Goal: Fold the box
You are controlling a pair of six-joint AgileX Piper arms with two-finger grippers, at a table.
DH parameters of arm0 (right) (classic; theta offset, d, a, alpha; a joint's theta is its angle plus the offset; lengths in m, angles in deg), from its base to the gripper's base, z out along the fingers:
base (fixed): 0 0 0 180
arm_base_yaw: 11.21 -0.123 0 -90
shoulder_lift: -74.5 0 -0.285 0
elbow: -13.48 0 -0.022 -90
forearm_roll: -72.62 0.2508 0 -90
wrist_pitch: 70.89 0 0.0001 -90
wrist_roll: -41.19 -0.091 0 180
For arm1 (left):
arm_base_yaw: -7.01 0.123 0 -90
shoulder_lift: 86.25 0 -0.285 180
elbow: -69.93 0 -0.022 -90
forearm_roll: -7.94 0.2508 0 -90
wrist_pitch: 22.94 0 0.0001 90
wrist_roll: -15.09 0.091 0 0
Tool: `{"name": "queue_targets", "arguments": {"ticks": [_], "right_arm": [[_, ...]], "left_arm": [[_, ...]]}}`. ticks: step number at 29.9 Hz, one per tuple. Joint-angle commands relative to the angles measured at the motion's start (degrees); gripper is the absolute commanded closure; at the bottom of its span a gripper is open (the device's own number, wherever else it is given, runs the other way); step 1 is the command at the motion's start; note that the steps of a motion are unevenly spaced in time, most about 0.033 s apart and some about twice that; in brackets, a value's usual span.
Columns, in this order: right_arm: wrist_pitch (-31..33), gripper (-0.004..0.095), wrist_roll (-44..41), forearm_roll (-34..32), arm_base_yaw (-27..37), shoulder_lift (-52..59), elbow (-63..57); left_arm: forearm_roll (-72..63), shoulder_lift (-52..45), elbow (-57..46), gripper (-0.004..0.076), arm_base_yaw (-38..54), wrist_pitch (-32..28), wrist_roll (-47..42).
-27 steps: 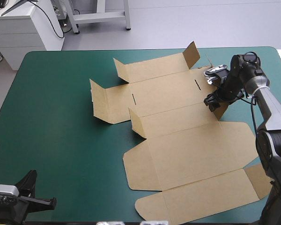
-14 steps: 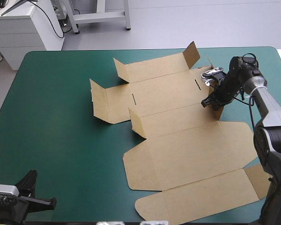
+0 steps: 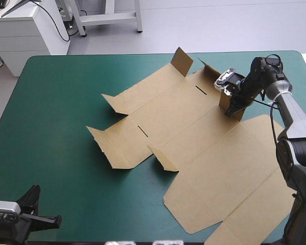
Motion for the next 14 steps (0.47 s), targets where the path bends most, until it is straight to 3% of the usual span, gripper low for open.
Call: {"name": "queue_targets", "arguments": {"ticks": [1,14], "right_arm": [[-1.48,0.0929,9.78,2.19,-0.86,3.16,5.96],[-6.82,0.0929,26.4,8.48,-9.13,2.5,11.75]], "left_arm": [[-0.14,-0.33,1.17,0.0731,-0.38,-4.25,-0.37],[-0.14,-0.33,1.17,0.0731,-0.38,-4.25,-0.48]]}}
